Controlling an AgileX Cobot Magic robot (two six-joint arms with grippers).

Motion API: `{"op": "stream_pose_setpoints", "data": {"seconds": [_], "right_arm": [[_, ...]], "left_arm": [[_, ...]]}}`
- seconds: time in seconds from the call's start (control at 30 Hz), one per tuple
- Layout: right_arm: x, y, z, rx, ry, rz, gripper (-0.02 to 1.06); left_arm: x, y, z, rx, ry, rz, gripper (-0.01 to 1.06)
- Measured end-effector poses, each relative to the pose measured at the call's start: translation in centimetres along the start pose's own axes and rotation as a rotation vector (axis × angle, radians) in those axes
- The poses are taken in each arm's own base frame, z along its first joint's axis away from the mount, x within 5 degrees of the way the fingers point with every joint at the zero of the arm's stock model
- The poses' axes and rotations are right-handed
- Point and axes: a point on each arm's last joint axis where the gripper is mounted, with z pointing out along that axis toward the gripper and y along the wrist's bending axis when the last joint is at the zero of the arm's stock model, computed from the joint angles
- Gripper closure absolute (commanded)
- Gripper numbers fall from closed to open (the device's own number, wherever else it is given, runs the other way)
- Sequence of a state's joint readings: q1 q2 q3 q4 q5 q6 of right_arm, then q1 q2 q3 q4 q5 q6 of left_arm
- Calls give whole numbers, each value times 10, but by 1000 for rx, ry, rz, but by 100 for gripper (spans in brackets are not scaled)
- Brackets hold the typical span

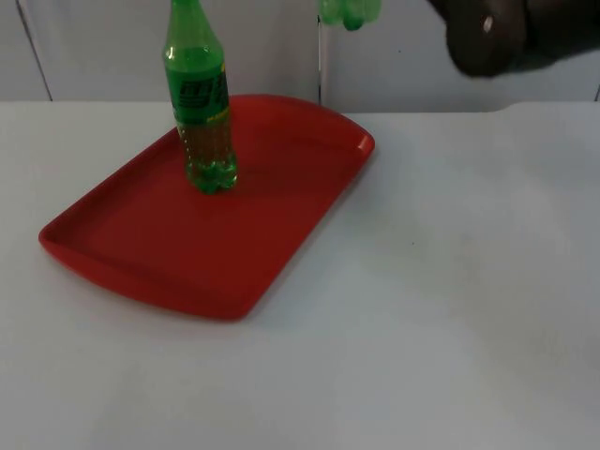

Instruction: Place the bottle upright on the tray.

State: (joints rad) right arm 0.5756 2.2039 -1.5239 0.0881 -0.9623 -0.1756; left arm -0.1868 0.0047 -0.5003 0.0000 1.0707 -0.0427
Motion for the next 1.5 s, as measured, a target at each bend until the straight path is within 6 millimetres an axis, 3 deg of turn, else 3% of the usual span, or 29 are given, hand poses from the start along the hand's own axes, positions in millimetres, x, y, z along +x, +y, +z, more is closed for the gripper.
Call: {"op": "stream_pose_setpoints", "data": {"seconds": [0.17,0.3,0.7,0.97,1.27,1.5], "right_arm": [[46,8,2,-22,8,21,105],[63,8,8,-16,-24,79,105],[98,-15,27,-33,-120,108,105],[128,-5,24,-107,-102,76,105],[175,0,13,-114,-67,122,105],[191,1,8,-116,-63,149,105]], "left_arm": [[0,0,0,0,0,0,0],[0,0,0,0,0,0,0],[0,0,0,0,0,0,0],[0,0,0,0,0,0,0],[0,0,0,0,0,0,0],[0,0,0,0,0,0,0]]}}
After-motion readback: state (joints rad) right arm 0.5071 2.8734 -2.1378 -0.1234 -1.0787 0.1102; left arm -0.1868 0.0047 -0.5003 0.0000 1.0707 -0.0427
